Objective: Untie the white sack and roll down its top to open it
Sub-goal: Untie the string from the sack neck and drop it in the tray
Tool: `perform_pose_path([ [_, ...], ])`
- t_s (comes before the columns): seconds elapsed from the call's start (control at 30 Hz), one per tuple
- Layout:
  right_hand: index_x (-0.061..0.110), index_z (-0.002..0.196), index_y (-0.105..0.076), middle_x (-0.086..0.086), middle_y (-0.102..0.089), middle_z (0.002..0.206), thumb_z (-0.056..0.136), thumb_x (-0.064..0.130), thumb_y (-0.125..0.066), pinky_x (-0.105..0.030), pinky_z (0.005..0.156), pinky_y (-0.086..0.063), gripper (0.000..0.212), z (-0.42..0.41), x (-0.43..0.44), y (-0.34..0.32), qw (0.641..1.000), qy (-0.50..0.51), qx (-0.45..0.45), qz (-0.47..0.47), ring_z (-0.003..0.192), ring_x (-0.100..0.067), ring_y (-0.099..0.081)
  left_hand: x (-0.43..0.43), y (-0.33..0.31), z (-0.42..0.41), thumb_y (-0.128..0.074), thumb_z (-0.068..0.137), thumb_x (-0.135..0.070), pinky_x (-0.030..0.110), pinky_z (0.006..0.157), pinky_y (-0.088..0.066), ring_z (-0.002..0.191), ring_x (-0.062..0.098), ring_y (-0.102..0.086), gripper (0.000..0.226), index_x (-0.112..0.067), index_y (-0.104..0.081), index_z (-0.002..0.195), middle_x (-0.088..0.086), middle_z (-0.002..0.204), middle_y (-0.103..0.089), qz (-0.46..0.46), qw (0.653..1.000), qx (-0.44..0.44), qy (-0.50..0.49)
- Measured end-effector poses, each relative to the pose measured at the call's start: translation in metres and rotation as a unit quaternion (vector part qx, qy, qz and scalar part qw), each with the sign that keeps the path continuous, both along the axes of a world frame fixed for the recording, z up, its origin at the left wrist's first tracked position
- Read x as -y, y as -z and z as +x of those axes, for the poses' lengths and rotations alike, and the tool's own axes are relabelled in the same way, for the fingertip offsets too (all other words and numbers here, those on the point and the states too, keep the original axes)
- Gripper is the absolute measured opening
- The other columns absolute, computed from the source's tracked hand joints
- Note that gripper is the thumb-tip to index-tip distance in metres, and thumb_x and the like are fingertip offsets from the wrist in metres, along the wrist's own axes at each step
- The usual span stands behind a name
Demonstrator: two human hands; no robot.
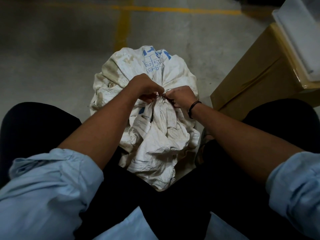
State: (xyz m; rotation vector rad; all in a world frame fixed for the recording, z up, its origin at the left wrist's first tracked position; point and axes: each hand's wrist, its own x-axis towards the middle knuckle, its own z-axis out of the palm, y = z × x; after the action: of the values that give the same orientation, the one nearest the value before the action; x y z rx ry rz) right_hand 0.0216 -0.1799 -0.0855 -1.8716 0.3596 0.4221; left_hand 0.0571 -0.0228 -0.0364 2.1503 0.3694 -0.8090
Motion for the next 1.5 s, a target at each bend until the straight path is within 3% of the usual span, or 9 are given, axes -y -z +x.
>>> perform_pose_path([
  [0.1, 0.013, 0.082, -0.072, -0.009, -0.063, 0.092, 0.09, 0.008, -0.061, -0.038, 0.086, -0.055, 0.014, -0.002, 0.003, -0.007, 0.997, -0.069, -0.024, -0.038, 0.085, -0.017, -0.059, 0.001, 0.0, 0.001, -0.08, 0.077, -0.015, 0.032, 0.071, -0.062, 0.063, 0.019, -0.067, 0.018, -0.005, -0.065, 0.077, 0.01, 0.075, -0.07, 0.006, 1.0, -0.013, 0.019],
  [0.2, 0.002, 0.097, -0.077, -0.006, -0.07, 0.079, 0.089, -0.002, -0.056, -0.023, 0.058, -0.046, 0.022, -0.009, 0.001, -0.01, 1.0, -0.029, -0.007, 0.004, 0.064, -0.007, -0.059, 0.002, 0.002, 0.004, -0.076, 0.082, -0.016, 0.028, 0.067, -0.059, 0.062, 0.017, -0.063, 0.016, -0.007, -0.062, 0.078, 0.007, 0.074, -0.066, 0.016, 0.998, -0.045, 0.044],
  [0.37, 0.004, 0.095, -0.074, -0.019, -0.069, 0.09, 0.091, -0.005, -0.044, -0.032, 0.068, -0.043, 0.032, -0.018, -0.001, -0.008, 0.994, -0.002, -0.066, 0.084, 0.066, -0.02, -0.059, -0.002, 0.007, 0.004, -0.07, 0.088, -0.018, 0.023, 0.061, -0.056, 0.061, 0.015, -0.061, 0.019, -0.009, -0.06, 0.074, 0.005, 0.072, -0.063, 0.032, 0.995, -0.062, 0.066],
  [0.5, 0.009, 0.094, -0.075, -0.004, -0.072, 0.077, 0.09, -0.008, -0.034, -0.025, 0.065, -0.052, 0.045, -0.024, 0.002, -0.009, 0.983, -0.03, -0.127, 0.127, 0.06, -0.01, -0.065, -0.01, 0.014, 0.003, -0.072, 0.089, -0.016, 0.022, 0.052, -0.057, 0.05, 0.012, -0.062, 0.024, -0.007, -0.06, 0.071, 0.008, 0.065, -0.063, 0.015, 0.996, -0.046, 0.072],
  [0.77, 0.002, 0.099, -0.077, -0.015, -0.073, 0.081, 0.087, -0.003, -0.071, -0.034, 0.069, -0.063, 0.014, -0.031, -0.004, 0.012, 0.995, -0.007, -0.021, 0.099, 0.066, -0.018, -0.068, -0.031, 0.024, -0.004, -0.075, 0.082, -0.004, 0.021, 0.05, -0.058, 0.045, 0.012, -0.064, 0.005, -0.002, -0.072, 0.079, 0.01, 0.067, -0.072, -0.059, 0.998, -0.033, 0.01],
  [0.97, 0.012, 0.083, -0.072, 0.005, -0.066, 0.07, 0.085, 0.002, -0.071, -0.028, 0.063, -0.055, 0.01, -0.033, -0.012, 0.017, 0.997, -0.039, 0.063, 0.017, 0.059, -0.005, -0.059, -0.038, 0.031, -0.004, -0.078, 0.081, -0.006, 0.023, 0.054, -0.056, 0.054, 0.016, -0.065, 0.006, -0.003, -0.073, 0.083, 0.01, 0.07, -0.07, -0.078, 0.996, -0.035, 0.018],
  [1.13, 0.018, 0.083, -0.064, 0.013, -0.058, 0.052, 0.083, 0.007, -0.069, -0.022, 0.052, -0.043, 0.013, -0.04, -0.025, 0.019, 0.997, -0.02, 0.073, -0.018, 0.045, 0.0, -0.05, -0.031, 0.025, -0.01, -0.095, 0.047, -0.038, 0.028, 0.053, -0.027, 0.056, 0.018, -0.035, 0.052, -0.019, -0.049, 0.062, 0.002, 0.06, -0.04, -0.054, 0.977, -0.055, 0.2],
  [1.3, 0.015, 0.086, -0.079, 0.009, -0.07, 0.073, 0.078, 0.006, -0.075, -0.009, 0.06, -0.043, 0.013, -0.052, -0.031, 0.028, 0.985, 0.071, 0.144, -0.065, 0.061, 0.006, -0.058, -0.023, 0.027, -0.022, -0.095, 0.058, -0.05, 0.032, 0.077, -0.042, 0.096, 0.018, -0.052, 0.09, -0.012, -0.043, 0.122, 0.0, 0.107, -0.053, 0.096, 0.958, 0.043, 0.266],
  [1.5, 0.001, 0.096, -0.079, 0.005, -0.071, 0.077, 0.077, 0.0, -0.08, -0.006, 0.06, -0.047, 0.019, -0.057, -0.035, 0.028, 0.985, 0.106, 0.13, 0.032, 0.057, 0.014, -0.059, -0.033, 0.034, -0.029, -0.091, 0.068, -0.016, 0.03, 0.069, -0.043, 0.087, 0.016, -0.047, 0.071, -0.014, -0.04, 0.117, 0.005, 0.109, -0.047, 0.062, 0.959, 0.067, 0.269],
])
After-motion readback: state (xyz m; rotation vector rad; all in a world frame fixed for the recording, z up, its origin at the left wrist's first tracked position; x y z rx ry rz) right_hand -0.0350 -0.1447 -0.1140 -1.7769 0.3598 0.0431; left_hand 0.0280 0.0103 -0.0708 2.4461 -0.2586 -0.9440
